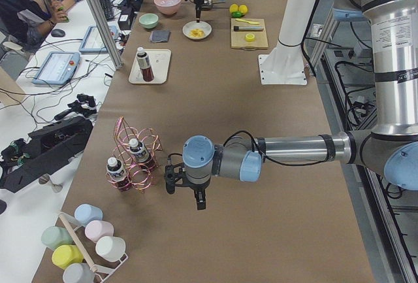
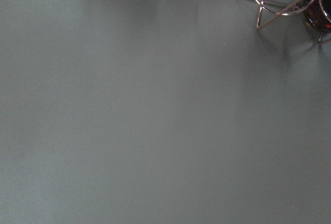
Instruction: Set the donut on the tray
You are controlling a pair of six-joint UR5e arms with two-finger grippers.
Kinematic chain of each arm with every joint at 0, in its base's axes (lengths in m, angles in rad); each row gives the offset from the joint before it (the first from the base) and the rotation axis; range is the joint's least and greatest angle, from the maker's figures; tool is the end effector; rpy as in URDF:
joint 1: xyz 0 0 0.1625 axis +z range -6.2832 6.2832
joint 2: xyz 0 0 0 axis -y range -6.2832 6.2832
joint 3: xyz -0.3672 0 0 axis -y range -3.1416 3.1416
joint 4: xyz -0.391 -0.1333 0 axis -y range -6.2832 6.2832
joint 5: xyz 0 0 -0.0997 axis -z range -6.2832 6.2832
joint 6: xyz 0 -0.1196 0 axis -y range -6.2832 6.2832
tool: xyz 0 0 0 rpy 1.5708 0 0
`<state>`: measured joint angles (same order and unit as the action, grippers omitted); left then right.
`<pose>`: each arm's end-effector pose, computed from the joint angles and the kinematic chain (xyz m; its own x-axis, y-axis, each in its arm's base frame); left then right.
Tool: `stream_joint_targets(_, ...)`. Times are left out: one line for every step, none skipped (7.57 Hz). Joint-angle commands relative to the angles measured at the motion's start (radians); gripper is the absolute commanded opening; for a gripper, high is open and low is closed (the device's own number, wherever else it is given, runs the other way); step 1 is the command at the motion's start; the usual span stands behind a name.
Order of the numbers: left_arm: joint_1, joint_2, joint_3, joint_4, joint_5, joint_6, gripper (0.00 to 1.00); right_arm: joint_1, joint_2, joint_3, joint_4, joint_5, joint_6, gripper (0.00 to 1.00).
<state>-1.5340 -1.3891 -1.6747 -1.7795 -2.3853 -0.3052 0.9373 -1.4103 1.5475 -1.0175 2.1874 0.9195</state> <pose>-0.0303 -0.4344 0.6224 0.6617 -0.1831 -0.7271 0.1702 0.9811 -0.0922 -0.2946 -0.5095 0.4832 0.6294 0.0214 0.7768 -0.0729 0.9968 0.0316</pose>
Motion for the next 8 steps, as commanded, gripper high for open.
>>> stream_joint_targets(-0.002, 0.021, -0.017, -0.008, 0.0, 0.0, 0.98, 0.0, -0.003, -0.006, 0.005, 0.0, 0.008, 0.47)
stream_joint_targets(-0.002, 0.025, -0.019, -0.009, 0.0, 0.0, 0.98, -0.002, -0.001, -0.004, 0.005, 0.0, 0.027, 0.3)
stream_joint_targets(-0.002, 0.027, -0.019, -0.009, 0.0, 0.0, 0.98, -0.003, -0.001, -0.006, 0.005, -0.001, 0.032, 0.24)
stream_joint_targets(-0.002, 0.027, -0.019, -0.009, 0.0, 0.0, 0.98, -0.005, -0.001, -0.006, 0.005, -0.001, 0.03, 0.22)
stream_joint_targets(-0.003, 0.027, -0.023, -0.009, 0.0, 0.0, 0.98, -0.012, -0.001, -0.007, 0.005, -0.003, 0.03, 0.2)
stream_joint_targets(-0.003, 0.027, -0.023, -0.009, 0.0, 0.0, 0.98, -0.018, -0.001, -0.01, 0.005, -0.005, 0.03, 0.19)
stream_joint_targets(-0.006, 0.027, -0.023, -0.009, 0.0, 0.0, 0.98, -0.023, -0.001, -0.015, 0.005, -0.006, 0.03, 0.19)
stream_joint_targets(-0.008, 0.027, -0.025, -0.009, 0.0, 0.0, 0.98, -0.025, -0.001, -0.015, 0.005, -0.006, 0.03, 0.2)
